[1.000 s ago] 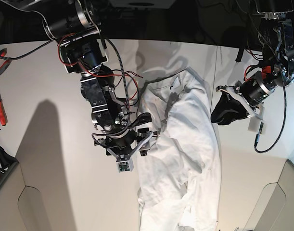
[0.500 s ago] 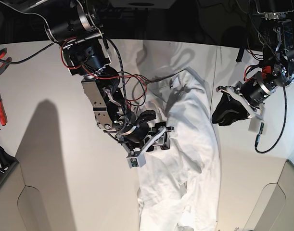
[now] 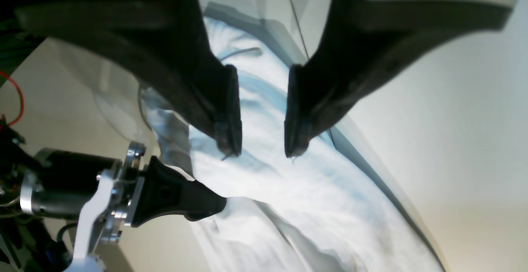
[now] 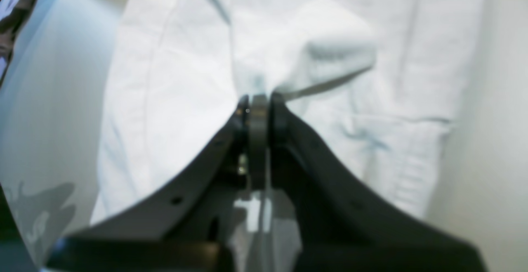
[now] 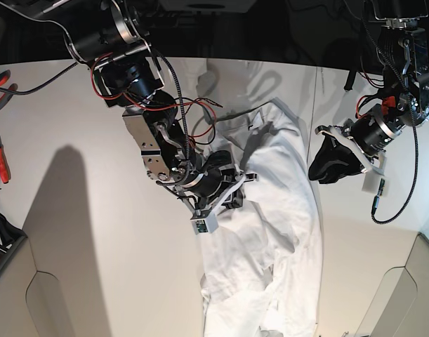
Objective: Layout the t-shirt on the table in an organized manner, then fold the t-shirt properly
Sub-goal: 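Lift the shirt with the right gripper and swing it across the table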
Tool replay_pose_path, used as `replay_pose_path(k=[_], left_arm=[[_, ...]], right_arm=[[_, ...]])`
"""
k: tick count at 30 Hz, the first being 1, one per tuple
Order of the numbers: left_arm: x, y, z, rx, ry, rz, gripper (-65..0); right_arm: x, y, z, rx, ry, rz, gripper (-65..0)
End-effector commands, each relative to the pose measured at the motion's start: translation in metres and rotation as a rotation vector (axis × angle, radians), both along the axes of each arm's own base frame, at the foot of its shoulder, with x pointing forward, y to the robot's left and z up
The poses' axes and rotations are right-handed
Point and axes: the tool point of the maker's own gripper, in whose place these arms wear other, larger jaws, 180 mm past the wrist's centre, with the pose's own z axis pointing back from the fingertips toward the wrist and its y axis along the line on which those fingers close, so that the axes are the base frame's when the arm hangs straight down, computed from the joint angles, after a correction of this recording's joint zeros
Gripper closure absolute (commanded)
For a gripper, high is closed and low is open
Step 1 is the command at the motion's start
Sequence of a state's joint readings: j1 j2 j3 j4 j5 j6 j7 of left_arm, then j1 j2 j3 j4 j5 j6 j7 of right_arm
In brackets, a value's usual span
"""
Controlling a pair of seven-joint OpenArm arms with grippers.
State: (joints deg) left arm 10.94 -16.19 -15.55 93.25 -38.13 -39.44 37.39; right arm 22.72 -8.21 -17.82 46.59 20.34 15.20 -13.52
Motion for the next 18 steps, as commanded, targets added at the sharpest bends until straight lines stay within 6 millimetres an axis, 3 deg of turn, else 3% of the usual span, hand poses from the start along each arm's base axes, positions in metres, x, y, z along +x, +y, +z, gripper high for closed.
replay_pose_path(k=[1, 8, 12, 14, 18], left_arm=[[0.007, 0.001, 0.016, -0.012, -0.058, -0.003, -21.5], [0.011, 0.004, 0.019, -0.012, -0.081, 0.020, -21.5], [0.012, 0.012, 0.019, 0.027, -0.095, 0.034, -21.5], [0.014, 0.023, 0.023, 0.029, -0.111, 0.067, -21.5], [0.020, 0.070, 0.038, 0.039, -0.160, 0.238, -21.5]], right_arm=[[0.012, 0.013, 0.024, 0.040, -0.068, 0.026, 0.0], [-0.035, 0.080, 0.052, 0.035, -0.206, 0.390, 0.0], [-0.058, 0.108, 0.070, 0.005, -0.301, 0.530, 0.0], [-0.068, 0.119, 0.081, 0.011, -0.339, 0.575, 0.0], [-0.084, 0.135, 0.095, 0.021, -0.390, 0.644, 0.0]])
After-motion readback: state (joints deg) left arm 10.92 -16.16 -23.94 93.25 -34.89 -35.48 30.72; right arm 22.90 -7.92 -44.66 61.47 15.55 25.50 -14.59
